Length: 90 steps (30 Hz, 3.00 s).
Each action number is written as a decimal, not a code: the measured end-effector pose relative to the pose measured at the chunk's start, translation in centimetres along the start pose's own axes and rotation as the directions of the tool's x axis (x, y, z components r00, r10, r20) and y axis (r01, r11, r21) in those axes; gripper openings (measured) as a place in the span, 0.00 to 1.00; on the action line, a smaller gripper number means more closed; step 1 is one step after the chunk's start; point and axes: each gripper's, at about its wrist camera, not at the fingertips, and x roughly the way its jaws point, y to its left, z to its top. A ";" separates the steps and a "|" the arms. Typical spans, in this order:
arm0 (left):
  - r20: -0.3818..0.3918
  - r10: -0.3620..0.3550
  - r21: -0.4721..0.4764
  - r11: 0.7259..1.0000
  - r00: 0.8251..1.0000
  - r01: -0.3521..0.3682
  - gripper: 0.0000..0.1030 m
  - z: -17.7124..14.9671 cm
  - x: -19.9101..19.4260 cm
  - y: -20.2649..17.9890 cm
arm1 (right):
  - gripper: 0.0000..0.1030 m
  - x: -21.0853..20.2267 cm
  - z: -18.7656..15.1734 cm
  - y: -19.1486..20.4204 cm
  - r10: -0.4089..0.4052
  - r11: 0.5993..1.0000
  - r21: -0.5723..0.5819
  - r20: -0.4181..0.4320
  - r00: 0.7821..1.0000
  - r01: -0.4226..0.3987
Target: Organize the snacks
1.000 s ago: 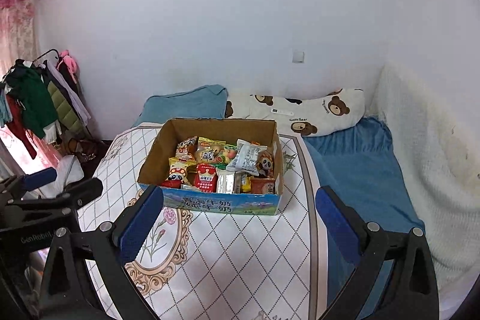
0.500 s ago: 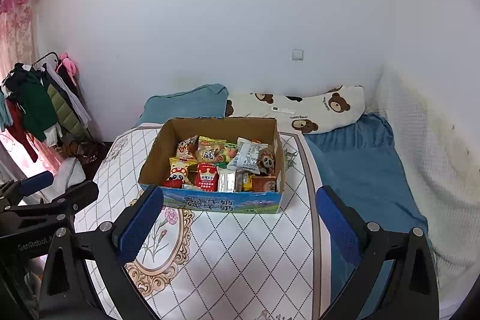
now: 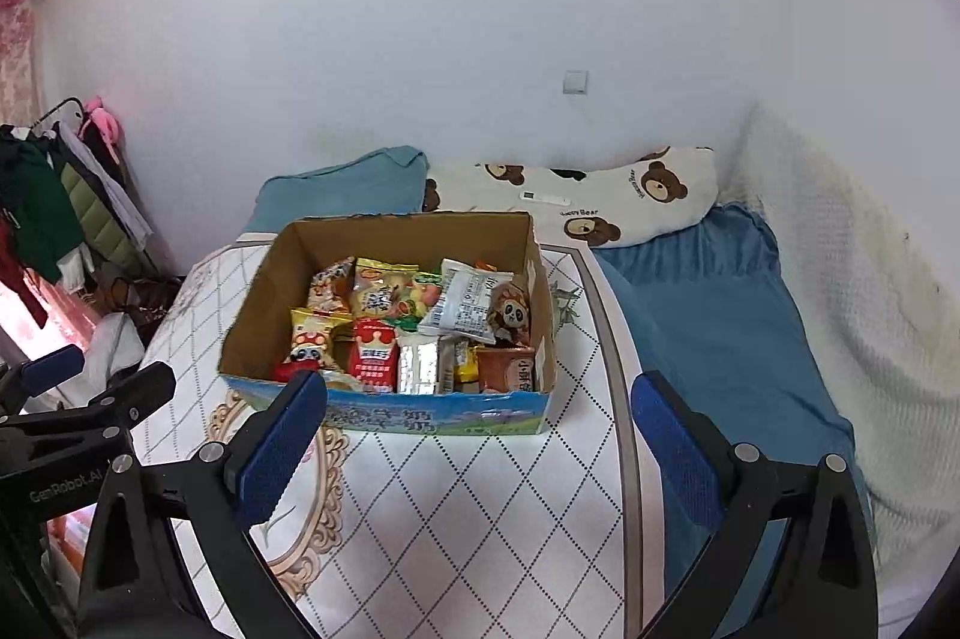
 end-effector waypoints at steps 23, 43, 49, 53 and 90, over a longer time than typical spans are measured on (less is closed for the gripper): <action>-0.056 0.000 0.011 1.000 0.998 0.001 1.00 1.0 3.9 -0.9 | 1.00 4.8 0.4 -0.9 -0.023 1.000 0.018 -0.033 0.999 0.023; -0.045 -0.019 0.010 1.000 0.999 0.020 1.00 1.1 3.3 -1.0 | 1.00 4.3 0.4 -1.1 -0.016 1.000 0.024 -0.027 1.000 0.017; -0.046 -0.022 0.009 1.000 0.999 0.022 1.00 1.1 3.2 -0.9 | 1.00 4.0 0.6 -0.9 -0.011 1.000 0.020 -0.026 1.000 0.012; -0.048 -0.023 0.003 1.000 0.999 0.023 1.00 1.0 3.2 -0.8 | 1.00 4.1 0.6 -0.9 -0.008 1.000 0.020 -0.029 1.000 0.008; -0.044 -0.023 -0.002 1.000 0.999 0.023 1.00 0.8 2.9 -0.3 | 1.00 3.8 0.6 -0.4 0.022 1.000 0.011 -0.027 0.999 -0.022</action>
